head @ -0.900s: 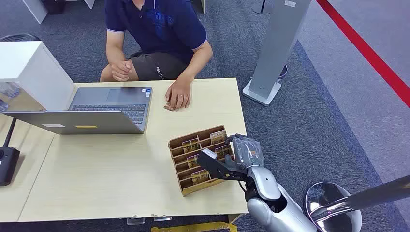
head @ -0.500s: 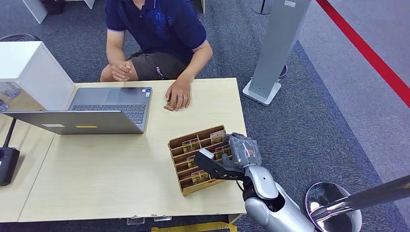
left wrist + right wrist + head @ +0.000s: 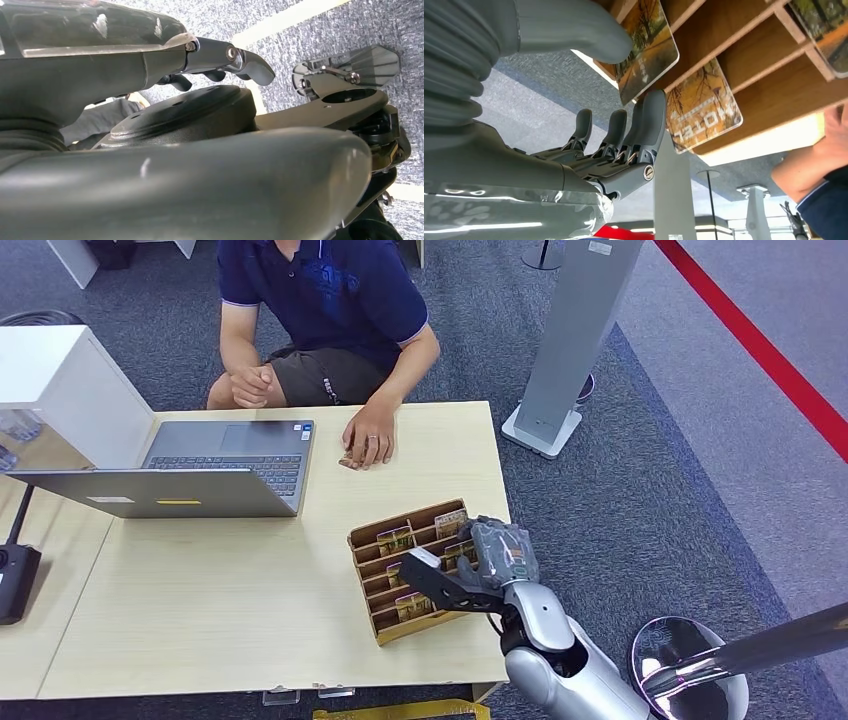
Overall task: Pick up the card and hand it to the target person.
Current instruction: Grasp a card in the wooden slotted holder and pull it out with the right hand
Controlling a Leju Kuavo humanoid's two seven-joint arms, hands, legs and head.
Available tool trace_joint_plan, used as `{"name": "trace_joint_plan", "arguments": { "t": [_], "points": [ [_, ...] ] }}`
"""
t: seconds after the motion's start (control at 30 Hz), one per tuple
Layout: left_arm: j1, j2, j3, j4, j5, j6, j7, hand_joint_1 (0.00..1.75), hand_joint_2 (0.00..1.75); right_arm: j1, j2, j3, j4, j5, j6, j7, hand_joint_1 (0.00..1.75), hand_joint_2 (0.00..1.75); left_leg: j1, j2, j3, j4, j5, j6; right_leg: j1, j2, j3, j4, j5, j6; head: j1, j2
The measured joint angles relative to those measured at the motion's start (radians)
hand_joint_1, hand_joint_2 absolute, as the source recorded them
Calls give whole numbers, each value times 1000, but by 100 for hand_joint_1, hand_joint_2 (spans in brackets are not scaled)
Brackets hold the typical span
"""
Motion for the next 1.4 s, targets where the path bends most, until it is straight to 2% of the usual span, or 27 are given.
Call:
{"name": "trace_joint_plan", "arguments": {
  "t": [0.5,0.83,1.03,1.3,1.4],
  "points": [
    [-1,0,0,1,6,0,0,0,0,-15,5,15,30,-3,-2,-10,89,175,0,0,0,0,0,0,0,0,0,0,0,0,0,0],
    [0,0,0,2,-5,-1,0,0,0,-14,4,11,34,3,-5,-4,128,175,0,0,0,0,0,0,0,0,0,0,0,0,0,0],
    [-1,0,0,3,-10,0,0,0,0,-12,4,6,34,6,-6,-4,131,175,0,0,0,0,0,0,0,0,0,0,0,0,0,0],
    [0,0,0,4,-12,0,0,0,0,-5,4,2,33,11,-6,-4,153,175,0,0,1,0,0,0,0,0,0,0,0,0,0,0],
    [0,0,0,4,-1,0,-1,0,0,-3,4,-1,33,12,-6,-4,152,175,0,0,1,0,0,0,0,0,0,0,0,0,0,0]
  ]
}}
